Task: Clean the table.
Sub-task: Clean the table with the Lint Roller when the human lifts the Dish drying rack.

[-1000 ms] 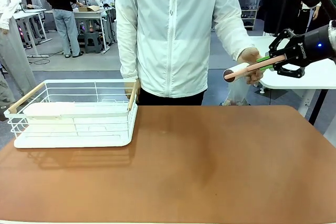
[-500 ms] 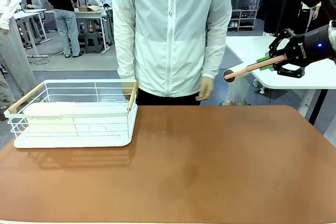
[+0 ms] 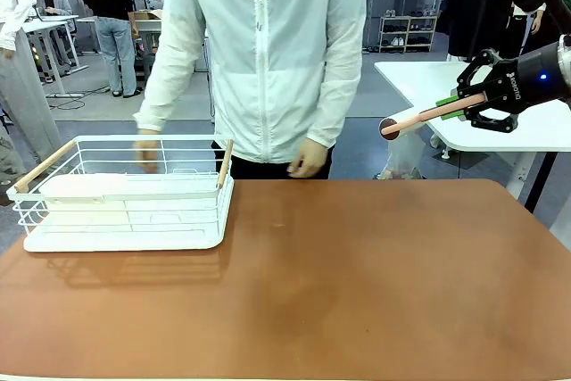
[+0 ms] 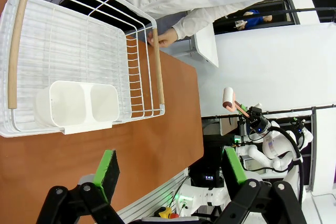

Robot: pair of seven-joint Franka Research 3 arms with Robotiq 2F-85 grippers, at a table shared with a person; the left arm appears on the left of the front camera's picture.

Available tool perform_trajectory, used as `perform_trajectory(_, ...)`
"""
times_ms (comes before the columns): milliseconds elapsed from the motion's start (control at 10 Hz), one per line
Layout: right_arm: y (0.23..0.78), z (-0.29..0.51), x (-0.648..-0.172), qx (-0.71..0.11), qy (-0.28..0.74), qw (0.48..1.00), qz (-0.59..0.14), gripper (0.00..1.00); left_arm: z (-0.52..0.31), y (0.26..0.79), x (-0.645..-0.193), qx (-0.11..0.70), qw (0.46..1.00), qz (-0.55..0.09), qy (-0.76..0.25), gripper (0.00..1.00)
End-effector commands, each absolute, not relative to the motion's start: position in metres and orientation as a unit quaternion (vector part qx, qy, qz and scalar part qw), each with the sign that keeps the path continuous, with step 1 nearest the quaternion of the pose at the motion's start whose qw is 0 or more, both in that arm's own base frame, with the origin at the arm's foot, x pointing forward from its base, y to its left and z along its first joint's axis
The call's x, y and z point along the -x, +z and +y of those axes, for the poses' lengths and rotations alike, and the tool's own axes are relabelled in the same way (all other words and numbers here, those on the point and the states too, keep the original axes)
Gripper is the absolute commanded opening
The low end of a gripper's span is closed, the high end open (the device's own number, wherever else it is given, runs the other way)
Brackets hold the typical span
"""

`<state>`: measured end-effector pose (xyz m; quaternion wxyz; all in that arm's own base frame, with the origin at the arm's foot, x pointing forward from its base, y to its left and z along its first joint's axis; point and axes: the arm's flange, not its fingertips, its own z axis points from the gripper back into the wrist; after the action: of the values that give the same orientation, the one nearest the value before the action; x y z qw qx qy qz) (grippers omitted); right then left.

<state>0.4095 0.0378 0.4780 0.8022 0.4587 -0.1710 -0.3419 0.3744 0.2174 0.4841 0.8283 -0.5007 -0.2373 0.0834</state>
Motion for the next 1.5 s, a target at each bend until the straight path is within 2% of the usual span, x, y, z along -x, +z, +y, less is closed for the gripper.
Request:
perform_trajectory(0, 0.4786, 0.0381, -0.4096, -0.459, -0.341, 0.802, -0.171, 0.00, 0.2190, 0.4849, -0.3726, 0.506, 0.825, -0.240, 0.080, 1.00)
perform_trajectory(1400, 0.4786, 0.0381, -0.4096, -0.459, -0.341, 0.802, -0.171, 0.00, 0.2190, 0.4849, -0.3726, 0.506, 0.825, -0.240, 0.080, 1.00)
